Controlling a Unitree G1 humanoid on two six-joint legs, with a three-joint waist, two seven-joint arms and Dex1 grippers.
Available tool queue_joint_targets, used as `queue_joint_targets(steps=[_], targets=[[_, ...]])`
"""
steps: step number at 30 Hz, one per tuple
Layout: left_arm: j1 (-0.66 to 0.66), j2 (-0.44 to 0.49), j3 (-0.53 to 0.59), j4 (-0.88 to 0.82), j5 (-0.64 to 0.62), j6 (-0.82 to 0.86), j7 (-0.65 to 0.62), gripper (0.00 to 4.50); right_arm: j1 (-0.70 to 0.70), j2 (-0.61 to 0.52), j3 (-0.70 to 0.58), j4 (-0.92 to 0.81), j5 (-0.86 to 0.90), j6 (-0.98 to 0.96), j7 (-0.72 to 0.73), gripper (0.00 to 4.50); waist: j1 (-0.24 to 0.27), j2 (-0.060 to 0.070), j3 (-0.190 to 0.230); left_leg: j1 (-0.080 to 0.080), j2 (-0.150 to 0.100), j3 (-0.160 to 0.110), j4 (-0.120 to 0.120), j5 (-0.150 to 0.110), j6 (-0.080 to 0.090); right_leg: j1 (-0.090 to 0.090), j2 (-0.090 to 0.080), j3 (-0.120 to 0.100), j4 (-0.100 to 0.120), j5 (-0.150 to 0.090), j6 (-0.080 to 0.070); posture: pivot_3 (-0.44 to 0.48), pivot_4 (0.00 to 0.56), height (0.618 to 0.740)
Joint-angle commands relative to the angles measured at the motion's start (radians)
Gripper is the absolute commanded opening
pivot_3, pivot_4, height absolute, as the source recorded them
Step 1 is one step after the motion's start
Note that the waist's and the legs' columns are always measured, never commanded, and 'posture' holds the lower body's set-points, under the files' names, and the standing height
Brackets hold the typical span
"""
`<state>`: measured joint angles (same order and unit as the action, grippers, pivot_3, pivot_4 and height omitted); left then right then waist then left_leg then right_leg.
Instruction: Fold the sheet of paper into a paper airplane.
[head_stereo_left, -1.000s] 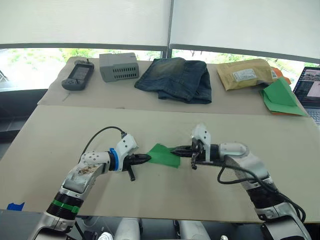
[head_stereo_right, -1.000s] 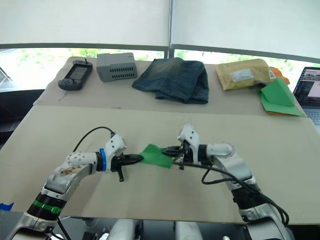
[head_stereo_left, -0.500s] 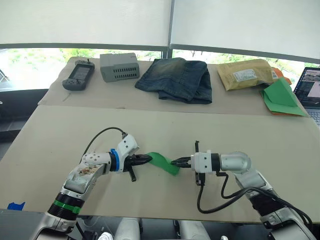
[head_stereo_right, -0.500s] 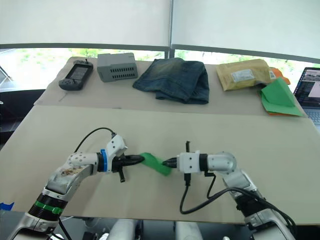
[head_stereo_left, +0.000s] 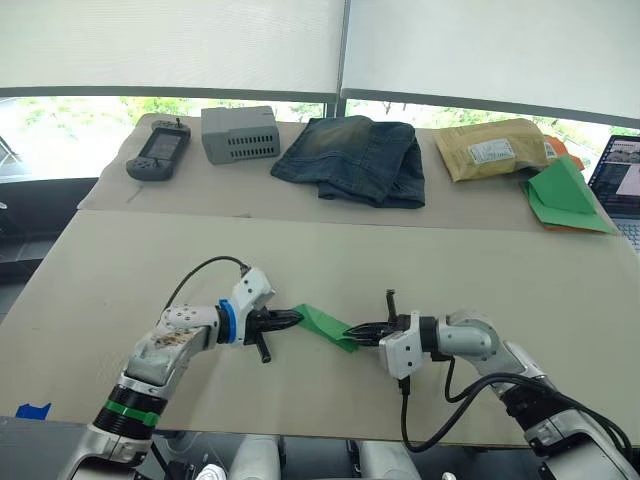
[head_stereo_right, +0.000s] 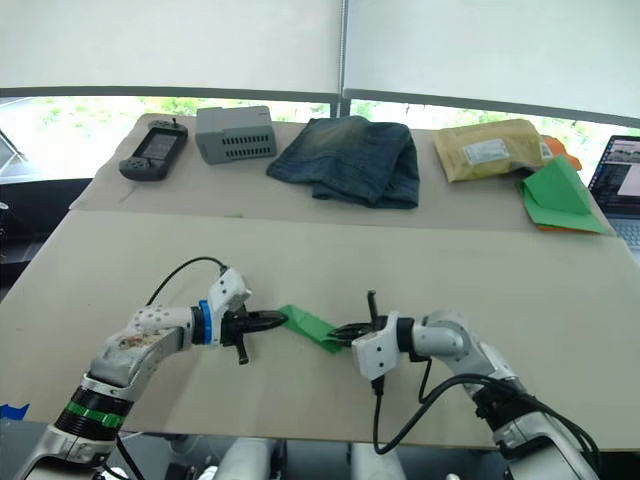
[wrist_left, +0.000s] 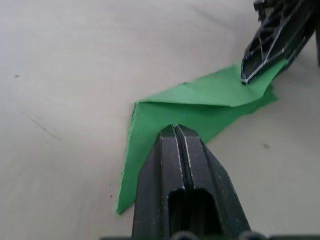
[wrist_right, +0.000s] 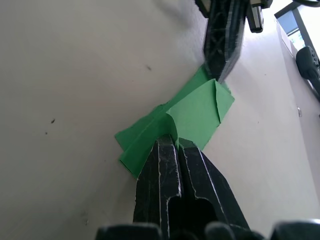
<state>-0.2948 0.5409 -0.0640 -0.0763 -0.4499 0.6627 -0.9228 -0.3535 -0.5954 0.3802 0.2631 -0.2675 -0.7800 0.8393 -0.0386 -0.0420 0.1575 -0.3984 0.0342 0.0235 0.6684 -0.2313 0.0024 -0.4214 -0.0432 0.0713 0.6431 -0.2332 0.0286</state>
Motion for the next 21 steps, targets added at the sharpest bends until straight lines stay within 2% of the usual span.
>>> queue_joint_targets(steps=[1,3,8,14,21], targets=[[-0.054,0.003,0.11,0.01,-0.094,0.047,0.001,0.0,0.009,-0.016,0.031,0.028,-0.054,0.008,-0.005,0.07,-0.001,0.0,0.0,0.0,0.0,0.0,0.0,0.0,0.0,0.0,0.0,0.0,0.0,0.0,0.0,0.0,0.15,0.734],[-0.067,-0.008,0.111,-0.006,-0.119,0.066,-0.007,0.0,0.009,-0.016,0.035,0.028,-0.055,0.012,-0.012,0.07,-0.002,0.0,0.0,0.001,0.0,0.0,0.0,0.0,0.0,0.001,0.0,0.0,0.0,0.0,0.0,0.0,0.15,0.734],[-0.097,-0.056,0.015,-0.044,-0.076,0.043,0.011,0.0,0.021,-0.006,0.037,0.026,-0.035,0.032,-0.016,0.07,-0.002,-0.001,0.0,0.002,-0.001,0.0,0.0,0.0,0.0,0.003,0.0,0.001,0.0,0.002,-0.003,0.0,0.15,0.734],[-0.092,-0.044,-0.146,0.001,0.073,-0.022,0.022,0.0,0.036,-0.011,0.034,0.009,-0.049,0.054,-0.037,0.07,-0.004,0.0,0.0,0.003,-0.001,0.001,0.0,0.0,0.0,0.003,0.0,0.002,0.0,0.002,-0.003,0.0,0.15,0.734],[-0.083,-0.047,-0.238,0.105,0.185,-0.088,0.018,0.0,0.068,-0.025,0.016,-0.048,-0.041,0.095,-0.055,0.07,0.0,-0.001,-0.002,0.004,-0.001,0.001,0.0,0.0,0.0,0.004,0.0,0.002,0.0,0.001,-0.003,0.0,0.15,0.734]])
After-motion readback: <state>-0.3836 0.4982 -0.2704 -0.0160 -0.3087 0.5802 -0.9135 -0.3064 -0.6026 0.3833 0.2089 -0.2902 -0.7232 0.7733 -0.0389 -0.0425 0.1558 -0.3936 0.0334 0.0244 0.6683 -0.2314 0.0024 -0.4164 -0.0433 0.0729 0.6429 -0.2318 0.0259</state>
